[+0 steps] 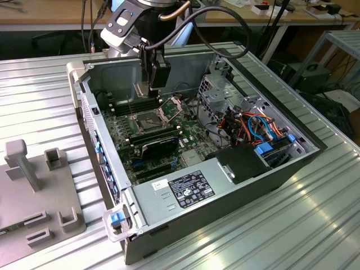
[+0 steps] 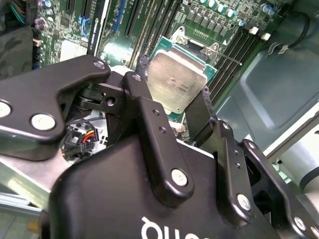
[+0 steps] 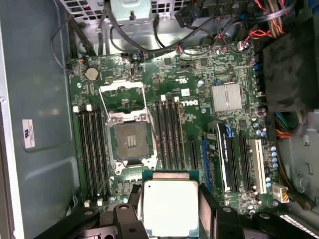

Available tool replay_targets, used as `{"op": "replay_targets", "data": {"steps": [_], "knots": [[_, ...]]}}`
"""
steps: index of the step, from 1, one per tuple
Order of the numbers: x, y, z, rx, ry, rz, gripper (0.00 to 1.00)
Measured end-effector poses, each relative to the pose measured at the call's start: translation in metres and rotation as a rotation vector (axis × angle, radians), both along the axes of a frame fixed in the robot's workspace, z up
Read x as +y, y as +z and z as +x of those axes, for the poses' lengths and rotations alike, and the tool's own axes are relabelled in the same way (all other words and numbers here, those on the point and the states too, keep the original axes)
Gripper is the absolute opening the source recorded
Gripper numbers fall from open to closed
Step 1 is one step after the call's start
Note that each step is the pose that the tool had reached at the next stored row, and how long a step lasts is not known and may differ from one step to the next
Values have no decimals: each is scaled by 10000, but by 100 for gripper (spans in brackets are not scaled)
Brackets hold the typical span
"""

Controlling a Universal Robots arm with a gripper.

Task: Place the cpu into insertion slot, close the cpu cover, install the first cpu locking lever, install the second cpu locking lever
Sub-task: 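Place the cpu into insertion slot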

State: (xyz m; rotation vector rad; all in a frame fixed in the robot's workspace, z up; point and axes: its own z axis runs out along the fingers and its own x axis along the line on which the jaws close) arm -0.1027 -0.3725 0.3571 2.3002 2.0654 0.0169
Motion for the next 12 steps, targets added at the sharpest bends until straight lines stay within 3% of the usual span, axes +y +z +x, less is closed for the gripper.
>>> {"op": "replay_targets", "data": {"steps": [3,12], "knots": [[0,-6,3,0,415,-1,55],[0,-9,5,0,447,0,55]]}}
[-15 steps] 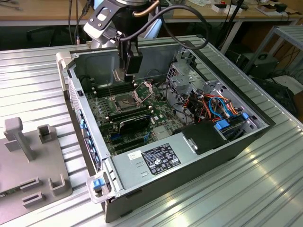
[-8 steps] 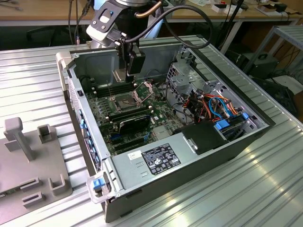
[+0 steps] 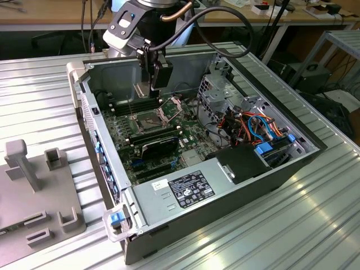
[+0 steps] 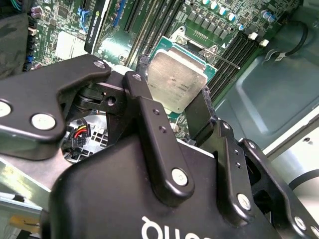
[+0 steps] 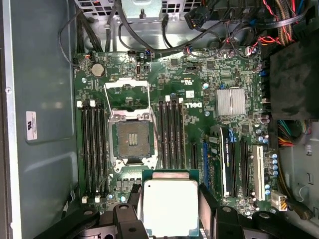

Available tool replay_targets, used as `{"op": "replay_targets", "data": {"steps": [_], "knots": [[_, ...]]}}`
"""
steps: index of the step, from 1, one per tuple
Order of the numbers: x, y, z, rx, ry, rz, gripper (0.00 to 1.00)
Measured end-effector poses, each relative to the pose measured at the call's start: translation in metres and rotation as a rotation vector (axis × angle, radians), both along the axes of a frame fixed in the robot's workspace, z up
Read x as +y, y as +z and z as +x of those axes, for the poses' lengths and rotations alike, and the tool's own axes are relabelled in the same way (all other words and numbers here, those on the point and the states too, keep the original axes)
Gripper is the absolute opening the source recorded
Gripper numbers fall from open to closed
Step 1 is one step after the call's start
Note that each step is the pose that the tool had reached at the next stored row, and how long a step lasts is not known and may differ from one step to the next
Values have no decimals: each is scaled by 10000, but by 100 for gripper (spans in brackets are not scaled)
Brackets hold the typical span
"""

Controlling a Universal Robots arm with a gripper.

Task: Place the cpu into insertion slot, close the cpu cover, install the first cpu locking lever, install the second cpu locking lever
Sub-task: 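Place the cpu into insertion slot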

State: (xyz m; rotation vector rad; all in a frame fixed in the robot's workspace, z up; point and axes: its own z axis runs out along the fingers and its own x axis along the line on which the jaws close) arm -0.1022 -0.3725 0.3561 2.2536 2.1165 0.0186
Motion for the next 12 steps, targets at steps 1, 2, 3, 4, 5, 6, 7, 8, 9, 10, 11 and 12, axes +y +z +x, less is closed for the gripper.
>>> {"op": "replay_targets", "data": {"steps": [1,2,3,4,5,6,7,8,9,10,11,12], "knots": [[0,0,0,0,0,0,55],[0,0,0,0,1,0,55],[0,0,0,0,1,0,55],[0,-1,0,0,1,1,55],[0,-1,0,0,1,0,55],[0,-1,0,0,1,0,55],[0,-7,0,-3,1,4,55],[0,-14,0,-2,1,2,55],[0,-28,0,-1,1,2,55],[0,-40,0,-1,1,2,55],[0,-61,0,-1,1,1,55],[0,-84,0,-1,1,1,55]]}}
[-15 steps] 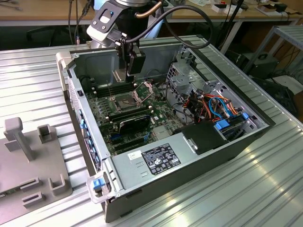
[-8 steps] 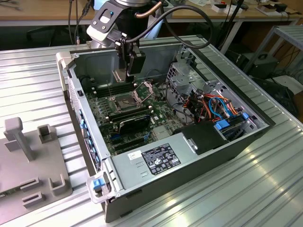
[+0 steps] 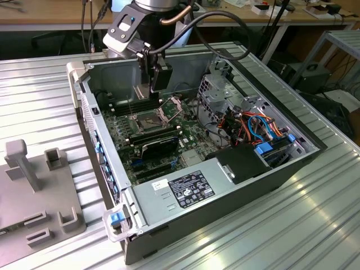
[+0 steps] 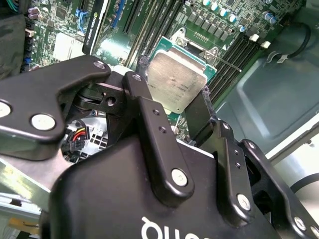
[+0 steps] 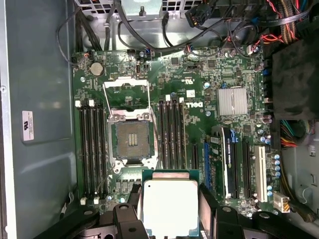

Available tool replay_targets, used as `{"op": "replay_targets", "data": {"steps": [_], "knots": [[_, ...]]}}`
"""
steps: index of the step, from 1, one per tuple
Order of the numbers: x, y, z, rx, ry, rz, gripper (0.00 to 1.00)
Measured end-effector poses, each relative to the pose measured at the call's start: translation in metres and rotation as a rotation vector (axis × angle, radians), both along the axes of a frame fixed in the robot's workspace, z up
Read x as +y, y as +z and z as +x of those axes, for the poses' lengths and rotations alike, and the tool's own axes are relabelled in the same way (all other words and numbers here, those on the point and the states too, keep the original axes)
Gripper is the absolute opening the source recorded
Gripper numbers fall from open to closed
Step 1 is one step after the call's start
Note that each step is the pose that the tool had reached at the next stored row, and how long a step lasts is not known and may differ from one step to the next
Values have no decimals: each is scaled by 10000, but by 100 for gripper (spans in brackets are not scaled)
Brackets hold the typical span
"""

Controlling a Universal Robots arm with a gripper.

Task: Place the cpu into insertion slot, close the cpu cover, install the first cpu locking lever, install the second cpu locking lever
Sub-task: 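Place the cpu into insertion slot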

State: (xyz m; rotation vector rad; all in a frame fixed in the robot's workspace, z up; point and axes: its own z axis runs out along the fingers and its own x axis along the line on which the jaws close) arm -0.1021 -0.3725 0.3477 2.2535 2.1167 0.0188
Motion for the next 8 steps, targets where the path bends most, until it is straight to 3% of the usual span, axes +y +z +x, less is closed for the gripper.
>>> {"op": "replay_targets", "data": {"steps": [5,8], "knots": [[0,-121,0,0,0,0,55],[0,-145,0,1,0,0,55]]}}
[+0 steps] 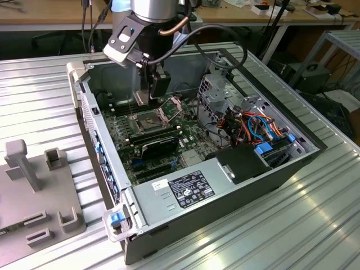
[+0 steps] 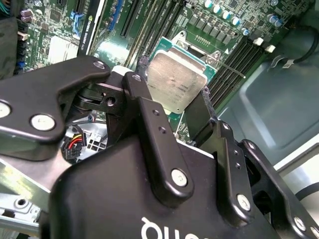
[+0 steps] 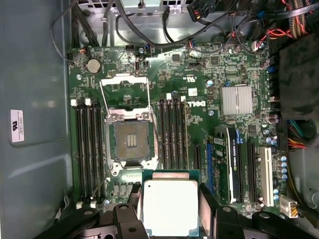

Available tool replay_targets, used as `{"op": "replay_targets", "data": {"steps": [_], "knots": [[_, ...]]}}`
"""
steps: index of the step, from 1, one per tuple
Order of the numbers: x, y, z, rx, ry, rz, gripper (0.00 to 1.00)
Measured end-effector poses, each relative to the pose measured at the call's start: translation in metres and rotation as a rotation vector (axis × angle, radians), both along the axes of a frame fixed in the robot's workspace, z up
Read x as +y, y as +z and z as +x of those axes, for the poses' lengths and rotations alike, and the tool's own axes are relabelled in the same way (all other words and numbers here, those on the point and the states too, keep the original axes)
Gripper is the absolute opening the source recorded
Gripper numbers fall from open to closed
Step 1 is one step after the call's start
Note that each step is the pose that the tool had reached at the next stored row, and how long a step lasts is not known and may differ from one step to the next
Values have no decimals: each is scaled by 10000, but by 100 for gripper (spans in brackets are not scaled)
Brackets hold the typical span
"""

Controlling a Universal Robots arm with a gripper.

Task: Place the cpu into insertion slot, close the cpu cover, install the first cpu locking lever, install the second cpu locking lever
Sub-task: 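Place the cpu into insertion slot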

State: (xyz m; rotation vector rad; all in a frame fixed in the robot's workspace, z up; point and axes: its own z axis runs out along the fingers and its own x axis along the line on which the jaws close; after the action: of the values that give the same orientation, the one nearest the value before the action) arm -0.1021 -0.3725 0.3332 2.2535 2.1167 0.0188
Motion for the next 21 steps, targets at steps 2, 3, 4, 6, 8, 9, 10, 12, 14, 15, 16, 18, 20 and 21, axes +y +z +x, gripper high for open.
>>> {"op": "replay_targets", "data": {"steps": [2,3,4,6,8,9,10,12,14,15,16,18,20,21], "knots": [[0,-18,0,-1,3,1,55],[0,-37,0,-1,6,1,55],[0,-57,0,0,9,3,55],[0,-90,0,-1,13,5,55],[4,-114,16,0,18,5,55],[4,-218,110,1,16,4,55],[4,-239,135,0,15,6,55],[4,-243,138,1,14,4,55],[4,-243,138,1,13,4,55],[4,-244,138,0,13,5,55],[4,-244,139,0,14,5,55],[4,-245,139,0,14,5,55],[4,-246,139,0,14,6,55],[4,-249,145,-1,17,7,55]]}}
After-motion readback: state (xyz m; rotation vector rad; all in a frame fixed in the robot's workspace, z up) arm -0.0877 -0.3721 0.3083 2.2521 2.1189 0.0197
